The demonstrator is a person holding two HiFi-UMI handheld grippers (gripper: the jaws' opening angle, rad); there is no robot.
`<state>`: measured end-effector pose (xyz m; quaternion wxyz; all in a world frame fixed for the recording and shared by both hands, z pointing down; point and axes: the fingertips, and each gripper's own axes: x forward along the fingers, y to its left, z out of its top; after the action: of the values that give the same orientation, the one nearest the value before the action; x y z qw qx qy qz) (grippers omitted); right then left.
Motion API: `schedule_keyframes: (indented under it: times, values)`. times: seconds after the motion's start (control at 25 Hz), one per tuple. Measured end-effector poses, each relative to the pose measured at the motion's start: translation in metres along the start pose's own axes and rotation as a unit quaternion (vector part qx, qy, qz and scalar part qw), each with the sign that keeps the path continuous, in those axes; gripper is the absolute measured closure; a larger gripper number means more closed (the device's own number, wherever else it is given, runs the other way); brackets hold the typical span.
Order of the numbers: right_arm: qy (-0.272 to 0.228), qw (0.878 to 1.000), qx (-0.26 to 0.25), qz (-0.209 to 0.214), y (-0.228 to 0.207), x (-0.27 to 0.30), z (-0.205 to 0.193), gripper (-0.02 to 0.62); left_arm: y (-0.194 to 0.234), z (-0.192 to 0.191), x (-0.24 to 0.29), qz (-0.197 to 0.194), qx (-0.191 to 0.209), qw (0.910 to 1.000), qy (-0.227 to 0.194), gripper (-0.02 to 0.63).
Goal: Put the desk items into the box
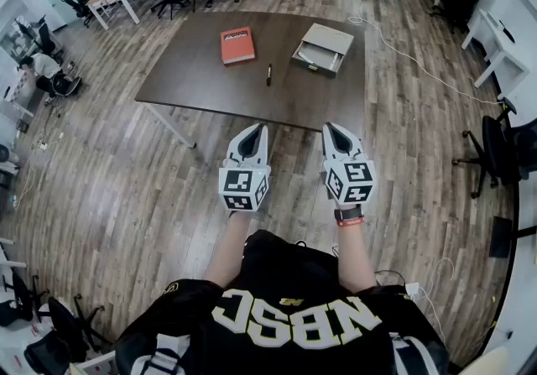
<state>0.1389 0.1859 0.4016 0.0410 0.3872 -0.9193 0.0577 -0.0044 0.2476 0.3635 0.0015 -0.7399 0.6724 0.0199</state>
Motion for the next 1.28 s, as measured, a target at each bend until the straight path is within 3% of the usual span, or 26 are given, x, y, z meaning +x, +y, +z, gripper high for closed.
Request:
schedule_keyframes:
  times: [0.28,0.44,0.6,0.92,1.08,1.28]
  values:
    - [0.010,1.000,0.004,0.015,0.001,0.025,-0.003,0.589,0.020,-0.006,0.018,0.015,-0.022,0.9996,0.000,0.592]
    - [0.023,0.999,0.003,0.025,-0.002,0.060,-0.016,0.589,0.031,-0.021,0.049,-0.001,-0.022,0.9997,0.004,0.592]
    - [0.032,0.999,0.024,0.031,-0.018,0.122,-0.020,0.589,0.060,-0.032,0.100,-0.011,-0.030,0.9995,0.002,0.592]
    - [0.031,0.998,0.040,0.036,-0.030,0.273,0.006,0.589,0.158,-0.023,0.212,-0.018,-0.025,0.9995,0.001,0.592]
    - [0.035,0.998,0.045,0.027,-0.033,0.339,0.013,0.589,0.197,-0.033,0.258,-0.038,-0.032,0.9985,0.021,0.591]
    - [0.046,0.997,0.058,-0.002,-0.048,0.373,0.007,0.589,0.214,-0.065,0.303,-0.076,-0.024,0.9943,0.071,0.591]
